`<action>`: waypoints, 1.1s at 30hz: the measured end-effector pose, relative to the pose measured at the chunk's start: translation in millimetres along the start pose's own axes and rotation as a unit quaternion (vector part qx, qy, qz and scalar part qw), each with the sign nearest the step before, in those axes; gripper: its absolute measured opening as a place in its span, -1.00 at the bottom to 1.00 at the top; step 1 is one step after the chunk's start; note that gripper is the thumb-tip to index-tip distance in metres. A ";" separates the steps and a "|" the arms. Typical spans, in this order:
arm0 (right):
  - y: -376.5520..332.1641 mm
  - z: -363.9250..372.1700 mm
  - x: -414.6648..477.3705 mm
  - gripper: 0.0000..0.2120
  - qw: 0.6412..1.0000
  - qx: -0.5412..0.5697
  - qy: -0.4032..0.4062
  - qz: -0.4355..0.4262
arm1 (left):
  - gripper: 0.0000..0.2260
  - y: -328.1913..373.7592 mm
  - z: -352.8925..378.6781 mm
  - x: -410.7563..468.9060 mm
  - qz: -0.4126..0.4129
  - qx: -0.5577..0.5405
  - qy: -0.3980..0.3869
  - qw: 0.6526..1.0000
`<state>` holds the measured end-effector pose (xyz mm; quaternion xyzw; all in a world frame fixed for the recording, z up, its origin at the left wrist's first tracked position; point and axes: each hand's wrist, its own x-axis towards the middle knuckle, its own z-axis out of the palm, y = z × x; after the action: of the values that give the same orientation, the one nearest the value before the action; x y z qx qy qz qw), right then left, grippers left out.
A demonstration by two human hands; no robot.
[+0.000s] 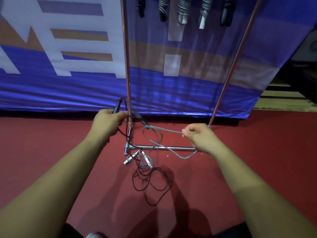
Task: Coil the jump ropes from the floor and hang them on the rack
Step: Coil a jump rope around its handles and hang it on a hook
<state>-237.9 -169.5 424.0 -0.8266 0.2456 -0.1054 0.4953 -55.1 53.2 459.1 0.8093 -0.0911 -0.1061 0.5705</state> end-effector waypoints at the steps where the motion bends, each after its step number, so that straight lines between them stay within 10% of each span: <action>1: 8.0 -2.9 2.8 -0.68 0.997 -0.074 0.023 0.010 | -0.74 -2.6 -2.4 1.9 -0.006 0.008 0.015 1.000; 8: 30.4 1.6 5.8 -0.78 0.967 -0.227 -0.003 0.115 | -0.72 2.5 2.0 -15.7 0.004 0.013 -0.122 0.992; 14: -14.0 35.4 -14.6 -0.58 0.987 0.105 -0.118 -0.007 | -0.69 11.8 12.7 -44.1 -0.003 -0.113 -0.330 0.937; 17: -21.9 53.4 -22.7 -0.78 0.986 0.052 -0.155 -0.040 | -0.71 13.8 15.1 -47.2 -0.006 -0.169 -0.365 0.916; 26: -21.8 16.1 -11.8 -0.79 0.985 0.121 -0.022 -0.122 | -0.74 1.6 -1.7 -13.3 -0.069 -0.111 -0.110 0.985; 33: 5.0 1.1 -8.5 -0.77 0.948 -0.206 -0.238 -0.044 | -0.80 -1.0 0.3 -9.1 -0.080 -0.140 -0.083 0.983</action>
<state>-246.1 -166.3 419.7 -0.9215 0.1002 0.1259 0.3536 -63.9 55.7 458.6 0.7146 -0.0574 -0.2299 0.6582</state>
